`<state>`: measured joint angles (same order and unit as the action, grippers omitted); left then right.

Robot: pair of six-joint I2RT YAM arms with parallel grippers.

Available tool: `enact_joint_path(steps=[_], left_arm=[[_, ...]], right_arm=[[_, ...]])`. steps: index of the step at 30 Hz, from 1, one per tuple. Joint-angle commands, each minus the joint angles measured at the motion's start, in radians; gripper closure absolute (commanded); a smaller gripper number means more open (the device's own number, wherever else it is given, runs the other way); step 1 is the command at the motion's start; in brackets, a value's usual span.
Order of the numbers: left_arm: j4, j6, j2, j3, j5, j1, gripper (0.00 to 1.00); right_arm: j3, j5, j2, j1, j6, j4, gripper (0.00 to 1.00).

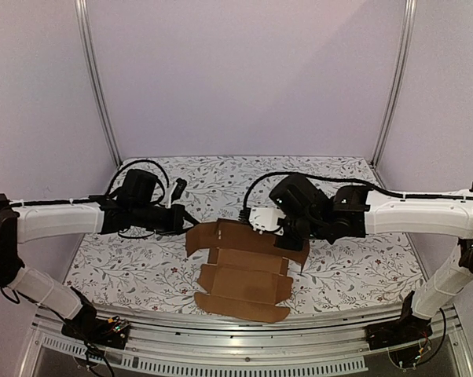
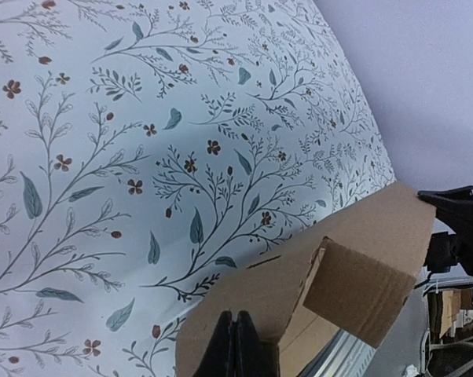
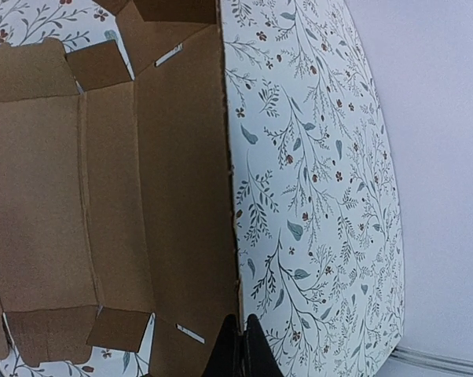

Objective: Fold the paper box

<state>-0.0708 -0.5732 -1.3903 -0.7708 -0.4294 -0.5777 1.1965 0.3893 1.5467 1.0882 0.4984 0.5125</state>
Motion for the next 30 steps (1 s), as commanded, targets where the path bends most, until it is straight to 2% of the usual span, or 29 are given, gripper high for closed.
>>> enact_joint_path(steps=[1, 21, 30], left_arm=[[0.046, -0.005, -0.020, 0.028, -0.037, -0.030, 1.00], [0.087, -0.029, -0.071, 0.054, 0.001, -0.115, 1.00], [0.090, -0.030, -0.069, 0.061, 0.009, -0.135, 1.00]], right_arm=[[0.015, 0.028, 0.034, 0.008, -0.019, -0.021, 1.00], [0.011, 0.068, 0.077, 0.010, -0.054, -0.019, 1.00], [-0.037, 0.120, 0.070, 0.060, -0.019, -0.054, 1.00]])
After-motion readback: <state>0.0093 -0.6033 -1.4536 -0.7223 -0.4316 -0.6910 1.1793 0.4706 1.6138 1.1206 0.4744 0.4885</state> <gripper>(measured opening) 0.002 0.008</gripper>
